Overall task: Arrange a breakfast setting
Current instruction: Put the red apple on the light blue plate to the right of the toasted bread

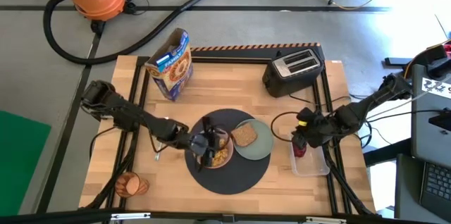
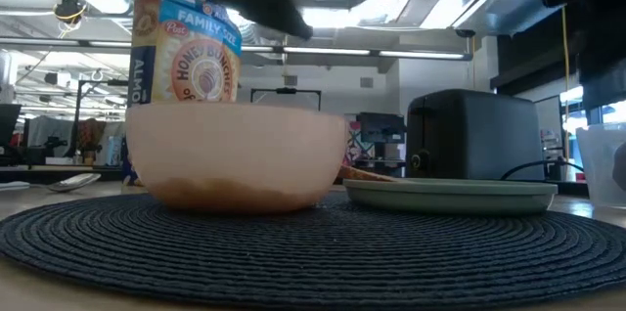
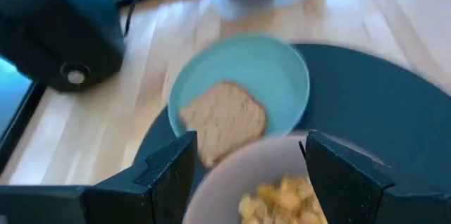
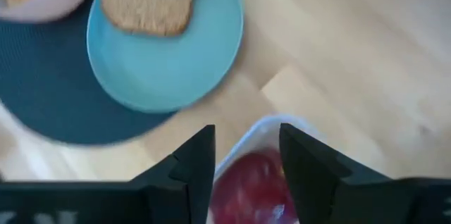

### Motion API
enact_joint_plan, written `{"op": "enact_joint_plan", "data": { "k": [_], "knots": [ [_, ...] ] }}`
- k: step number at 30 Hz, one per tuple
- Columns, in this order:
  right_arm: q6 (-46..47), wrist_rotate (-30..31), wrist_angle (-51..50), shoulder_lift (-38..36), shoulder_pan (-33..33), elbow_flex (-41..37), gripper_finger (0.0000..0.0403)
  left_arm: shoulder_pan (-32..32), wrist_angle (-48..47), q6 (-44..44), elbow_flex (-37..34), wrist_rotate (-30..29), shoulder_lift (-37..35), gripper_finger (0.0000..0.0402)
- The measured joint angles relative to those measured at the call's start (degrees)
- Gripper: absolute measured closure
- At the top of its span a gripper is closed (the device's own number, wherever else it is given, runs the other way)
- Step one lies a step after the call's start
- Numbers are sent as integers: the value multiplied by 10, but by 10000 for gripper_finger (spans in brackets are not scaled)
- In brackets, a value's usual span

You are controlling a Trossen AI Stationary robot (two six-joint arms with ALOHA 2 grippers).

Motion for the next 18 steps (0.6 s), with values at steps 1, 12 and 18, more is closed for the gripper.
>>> {"op": "enact_joint_plan", "data": {
  "k": [1,12,18],
  "knots": [
    [3,-15,-1,0,3,0,250,-3,-4,0,-4,-3,0,152],
    [19,-165,-4,19,2,-27,203,36,45,0,-24,-10,0,152],
    [89,-190,-31,30,4,-39,200,44,36,-53,-24,-8,0,152]
  ]
}}
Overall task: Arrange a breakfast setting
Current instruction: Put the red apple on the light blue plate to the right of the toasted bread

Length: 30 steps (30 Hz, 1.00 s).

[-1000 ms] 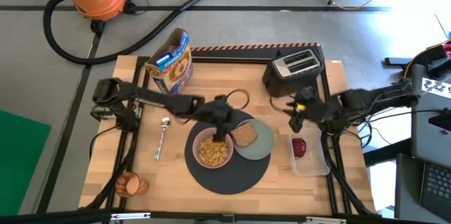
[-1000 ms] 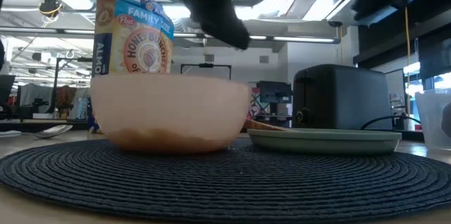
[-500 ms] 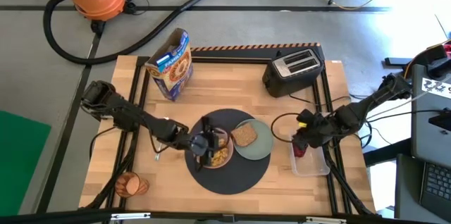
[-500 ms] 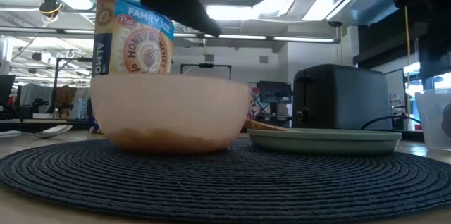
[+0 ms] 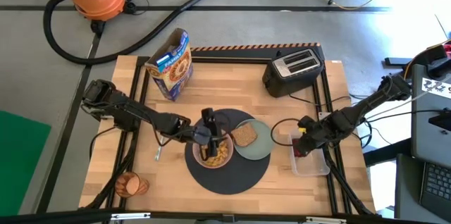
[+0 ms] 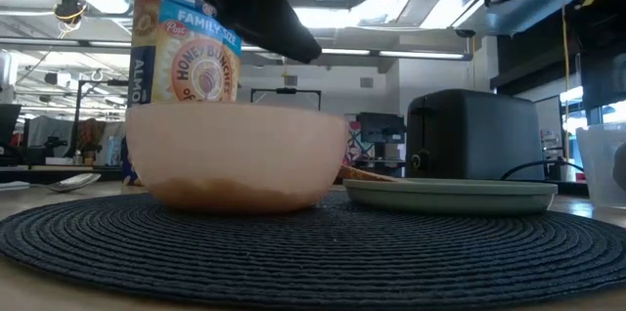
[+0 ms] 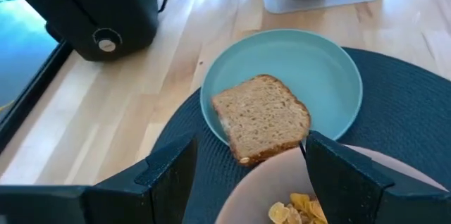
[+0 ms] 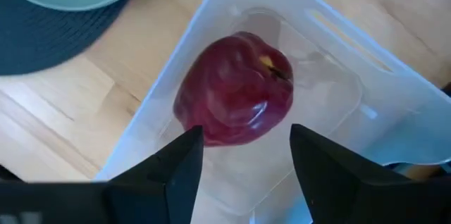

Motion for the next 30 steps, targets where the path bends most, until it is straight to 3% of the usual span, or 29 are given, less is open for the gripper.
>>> {"op": "enact_joint_plan", "data": {
  "k": [6,13,16,21,30],
  "knots": [
    [36,56,-1,-9,30,0,161,0,-1,3,0,3,0,152],
    [125,31,12,-7,36,-45,88,-2,-3,-2,0,5,0,152],
    [142,28,62,-9,35,-68,70,-2,-5,-3,0,5,0,152],
    [164,50,132,-8,35,-96,64,-2,-4,-4,0,5,0,152],
    [210,60,171,-10,35,-142,77,-2,-4,-4,0,1,0,152]
  ]
}}
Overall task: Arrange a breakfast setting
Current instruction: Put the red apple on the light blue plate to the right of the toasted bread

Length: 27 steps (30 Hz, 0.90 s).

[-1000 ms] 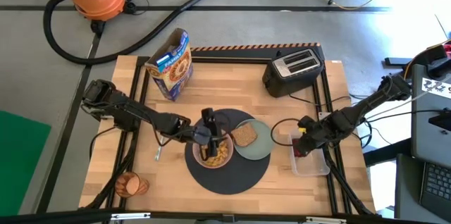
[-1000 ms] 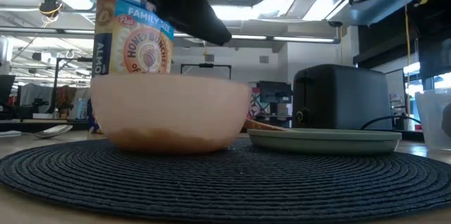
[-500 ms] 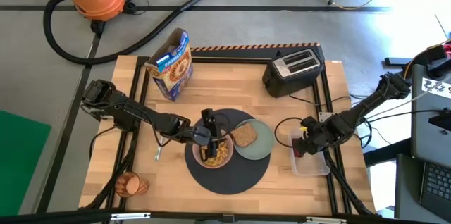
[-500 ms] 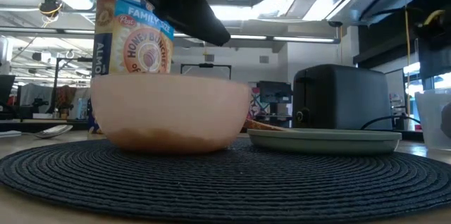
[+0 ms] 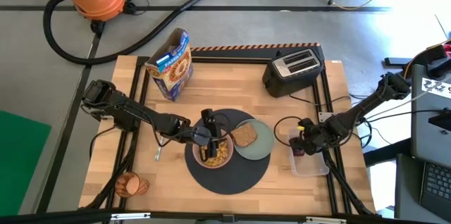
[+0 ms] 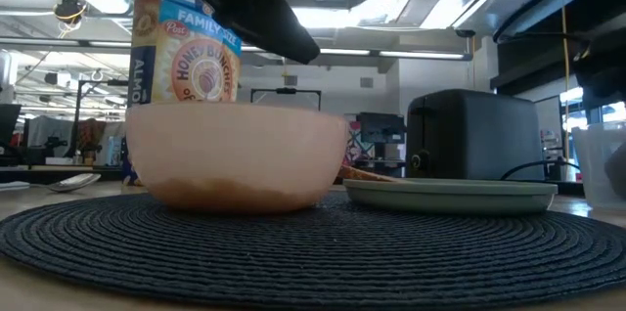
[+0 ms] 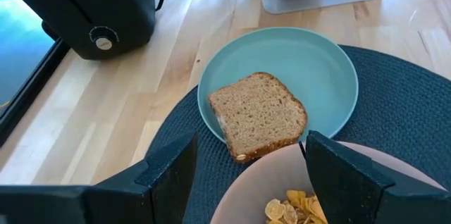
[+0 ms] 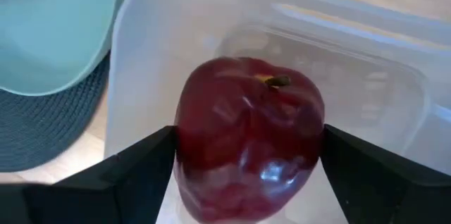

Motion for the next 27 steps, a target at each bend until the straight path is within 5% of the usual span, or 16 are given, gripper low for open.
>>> {"op": "enact_joint_plan", "data": {
  "k": [16,27],
  "knots": [
    [-46,22,16,2,0,-15,81,14,-2,-1,0,-3,0,152],
    [-116,91,-33,-3,0,67,108,61,20,16,0,31,0,152]
  ]
}}
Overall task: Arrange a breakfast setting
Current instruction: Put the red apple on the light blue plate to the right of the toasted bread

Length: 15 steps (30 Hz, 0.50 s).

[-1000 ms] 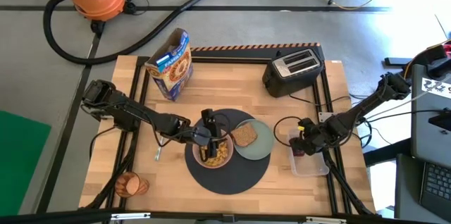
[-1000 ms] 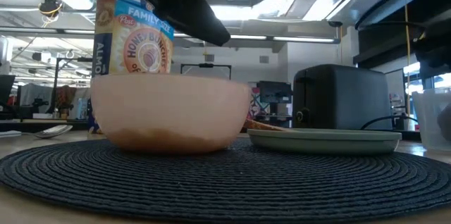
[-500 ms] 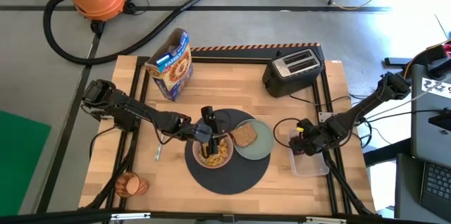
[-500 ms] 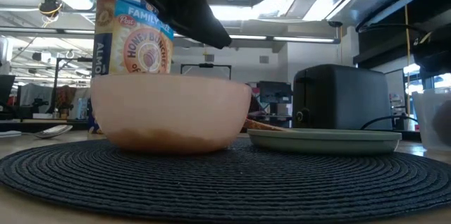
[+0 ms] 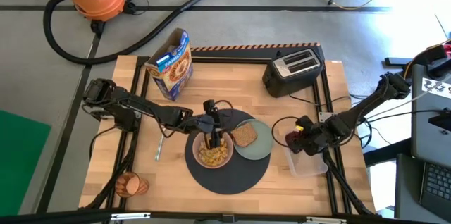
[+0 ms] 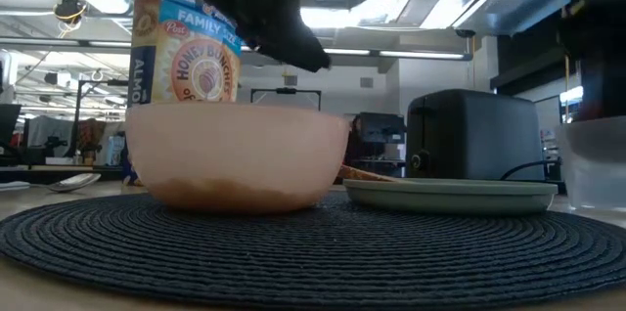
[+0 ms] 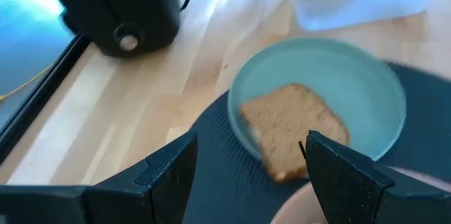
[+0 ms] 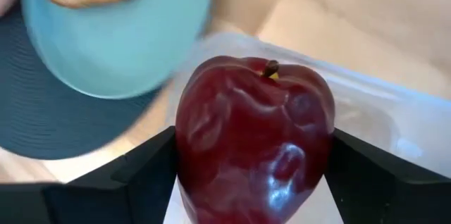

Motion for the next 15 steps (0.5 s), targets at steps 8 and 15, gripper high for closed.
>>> {"op": "enact_joint_plan", "data": {
  "k": [8,15],
  "knots": [
    [-126,117,-45,0,0,83,109,30,151,27,0,172,0,148],
    [-407,257,124,4,-1,88,104,70,337,66,1,254,45,93]
  ]
}}
